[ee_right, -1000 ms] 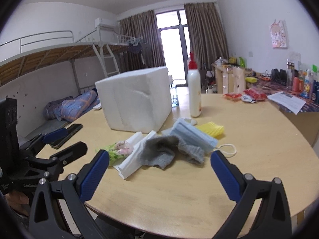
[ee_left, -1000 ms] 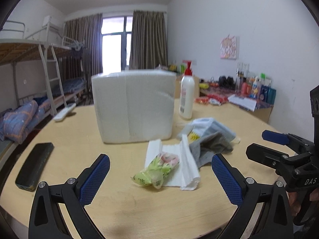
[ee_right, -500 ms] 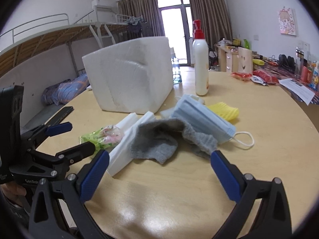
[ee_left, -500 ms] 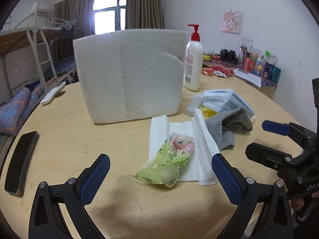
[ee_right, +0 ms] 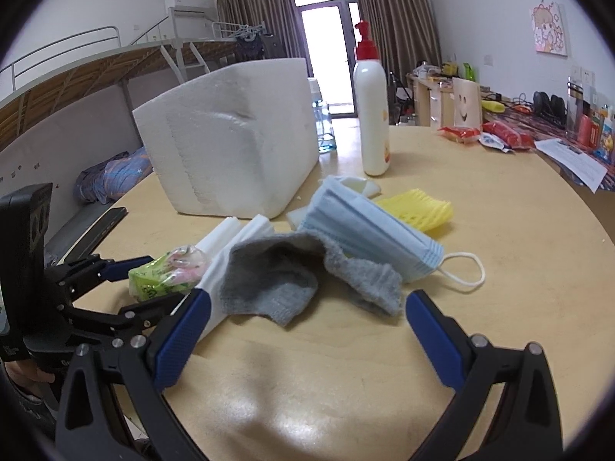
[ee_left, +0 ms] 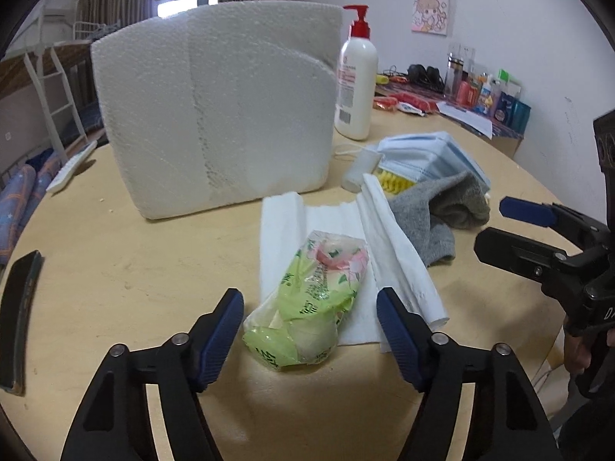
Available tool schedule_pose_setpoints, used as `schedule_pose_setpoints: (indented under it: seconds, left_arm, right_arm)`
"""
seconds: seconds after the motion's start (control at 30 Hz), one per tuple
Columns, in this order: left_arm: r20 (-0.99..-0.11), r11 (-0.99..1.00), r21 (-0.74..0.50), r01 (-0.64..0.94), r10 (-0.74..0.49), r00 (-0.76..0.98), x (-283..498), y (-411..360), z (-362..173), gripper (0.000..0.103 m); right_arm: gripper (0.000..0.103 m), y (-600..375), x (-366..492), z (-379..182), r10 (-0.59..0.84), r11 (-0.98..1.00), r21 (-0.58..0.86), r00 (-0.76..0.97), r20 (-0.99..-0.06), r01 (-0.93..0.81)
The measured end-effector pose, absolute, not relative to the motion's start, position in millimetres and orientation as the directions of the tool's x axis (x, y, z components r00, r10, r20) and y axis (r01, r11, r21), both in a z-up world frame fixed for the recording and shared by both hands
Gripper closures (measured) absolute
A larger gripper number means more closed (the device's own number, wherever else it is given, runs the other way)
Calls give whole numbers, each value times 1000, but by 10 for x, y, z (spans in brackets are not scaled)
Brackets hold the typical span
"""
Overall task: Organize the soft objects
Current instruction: 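Reach the left tool to the green snack bag while the right tool reaches the grey sock, then close the left tool on the snack bag while the right tool grasps the grey sock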
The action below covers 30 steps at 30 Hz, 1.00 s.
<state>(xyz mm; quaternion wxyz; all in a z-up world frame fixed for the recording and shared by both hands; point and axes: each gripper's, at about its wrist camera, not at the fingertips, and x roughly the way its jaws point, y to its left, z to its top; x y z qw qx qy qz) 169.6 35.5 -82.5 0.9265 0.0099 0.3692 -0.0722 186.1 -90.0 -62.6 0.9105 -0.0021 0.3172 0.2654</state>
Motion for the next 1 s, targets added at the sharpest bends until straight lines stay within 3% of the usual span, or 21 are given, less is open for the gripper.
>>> schedule_pose_setpoints:
  seconds: [0.13,0.23,0.47,0.9,1.0]
  left_arm:
    - [-700,987,-47,154,-143,700,1729,351,-854,49]
    - [-694,986,-24,162,-133,707,1720,332,-867,52]
    - [-682,987,-27,161,-136,718,1723,358,-870,72]
    - [-637,982,-66,178,-179,750,1629,442,-774,77]
    - [-627,980,-73,185,-189,756,1594,449,-755,77]
  right_arm:
    - [1,-891,1903,-620,480,860,163,657,-582,-484]
    - [1,-886,1960,-623,471,865,162,655,-591,-476]
    - [14,-780,2081,-610,470,858,158,622,-626,-489]
    - [16,-593,2210,-656,435,861,119,594,-677,-495]
    - [38,-565,2242,-677,429,860,115,584,-689,-497]
